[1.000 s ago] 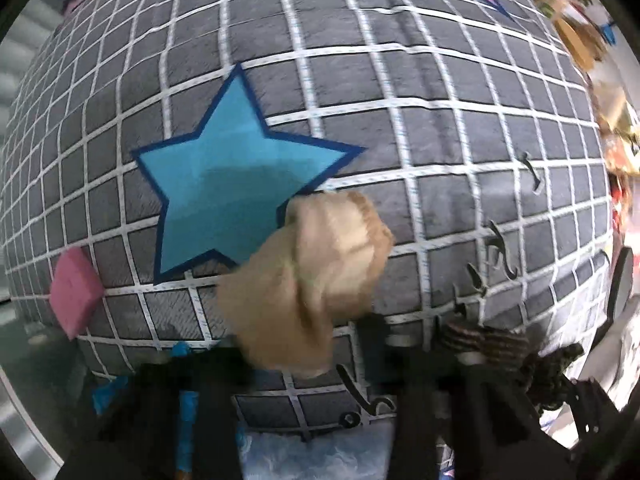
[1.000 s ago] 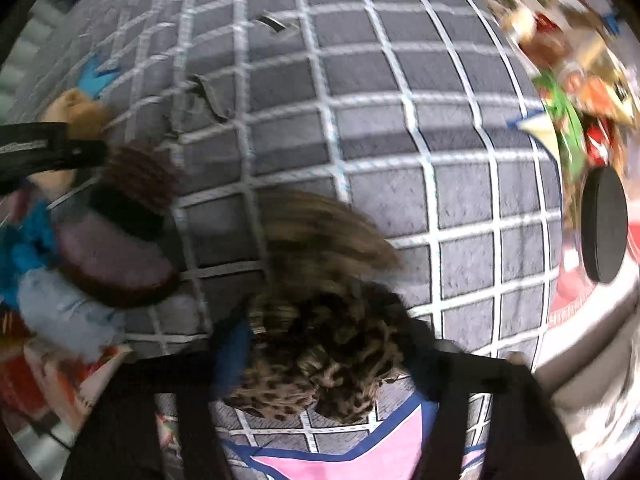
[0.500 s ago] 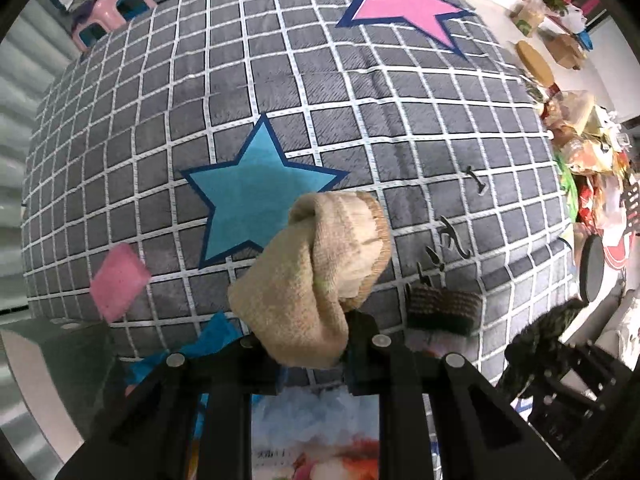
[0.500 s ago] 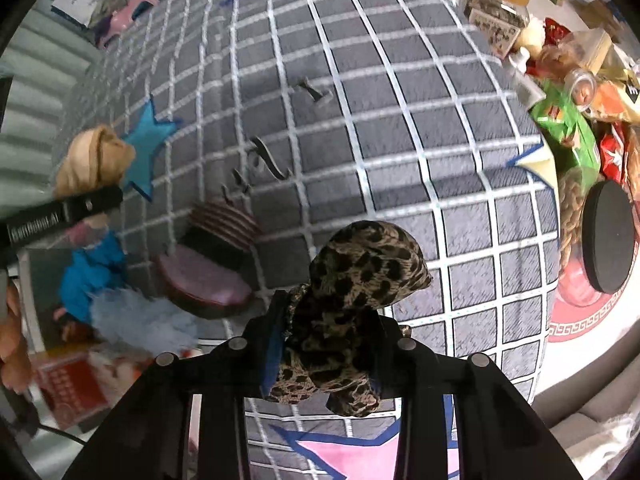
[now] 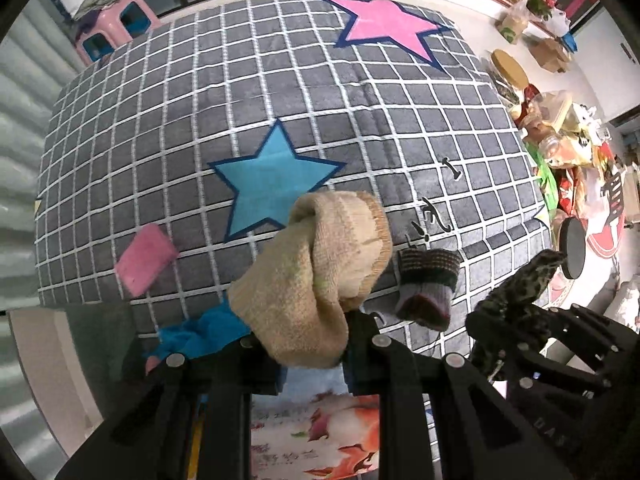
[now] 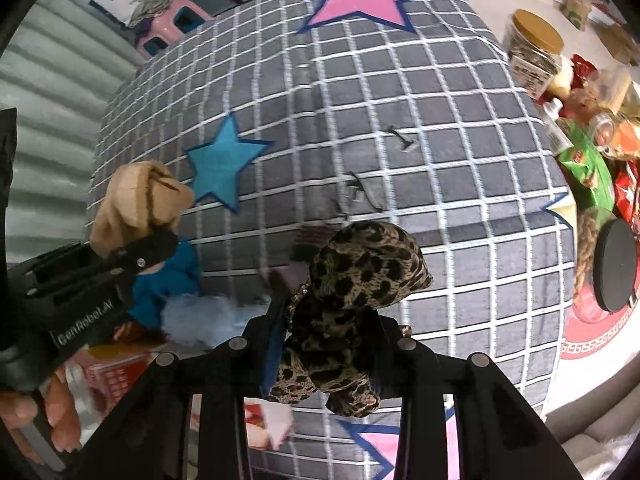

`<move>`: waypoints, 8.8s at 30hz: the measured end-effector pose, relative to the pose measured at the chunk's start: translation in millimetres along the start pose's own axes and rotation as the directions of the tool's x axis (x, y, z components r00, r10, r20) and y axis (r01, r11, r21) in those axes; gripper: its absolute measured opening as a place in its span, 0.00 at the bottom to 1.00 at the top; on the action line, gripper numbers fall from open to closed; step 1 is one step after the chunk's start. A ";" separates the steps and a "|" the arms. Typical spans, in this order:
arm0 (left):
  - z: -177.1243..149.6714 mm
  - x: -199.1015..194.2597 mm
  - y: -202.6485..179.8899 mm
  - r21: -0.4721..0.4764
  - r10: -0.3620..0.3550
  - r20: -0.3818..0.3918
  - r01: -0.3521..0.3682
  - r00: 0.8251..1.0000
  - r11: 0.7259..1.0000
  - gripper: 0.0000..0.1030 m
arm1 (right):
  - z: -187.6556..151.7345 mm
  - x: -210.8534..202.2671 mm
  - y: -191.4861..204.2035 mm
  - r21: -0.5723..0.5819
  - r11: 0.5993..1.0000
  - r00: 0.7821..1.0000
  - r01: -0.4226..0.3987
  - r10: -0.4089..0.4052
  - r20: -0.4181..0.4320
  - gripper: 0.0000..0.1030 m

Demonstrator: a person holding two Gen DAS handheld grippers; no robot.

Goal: Organize soft objects
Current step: 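Carry beige sock and leopard cloth with both tools over the white box, then open both tools to drop sock and leopard cloth into the box, then move both tools back toward the remaining soft items, then grasp the pink sponge with left tool while right tool grasps knit beanie, then carry pink sponge and knit beanie with both tools over the white box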

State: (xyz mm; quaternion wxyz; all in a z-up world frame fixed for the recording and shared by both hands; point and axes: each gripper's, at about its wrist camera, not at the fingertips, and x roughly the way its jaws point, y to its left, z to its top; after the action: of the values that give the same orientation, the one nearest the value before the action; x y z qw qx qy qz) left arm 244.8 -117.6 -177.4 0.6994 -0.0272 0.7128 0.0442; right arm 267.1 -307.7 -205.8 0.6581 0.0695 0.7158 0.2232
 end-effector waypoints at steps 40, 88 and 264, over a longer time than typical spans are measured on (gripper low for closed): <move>-129.7 -87.3 225.5 -0.400 0.076 0.125 -0.019 0.989 0.916 0.22 | -16.2 -14.0 257.5 -0.429 0.899 0.995 -0.091 0.102 0.002 0.35; -262.4 -48.8 306.7 -0.567 0.085 0.026 -0.056 0.996 0.822 0.22 | -118.5 37.9 375.9 -0.602 0.786 0.981 -0.141 0.031 -0.190 0.35; -43.1 -36.4 41.5 0.240 0.023 0.048 -0.034 0.999 0.970 0.46 | -15.9 15.6 -36.1 0.188 0.982 0.999 -0.007 0.016 -0.050 0.46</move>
State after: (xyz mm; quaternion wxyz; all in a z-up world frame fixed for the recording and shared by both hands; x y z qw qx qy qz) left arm 198.5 -81.5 -139.2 0.7125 0.0690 0.6975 -0.0320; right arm 256.7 -337.3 -234.3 0.6288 0.1298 0.7498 0.1601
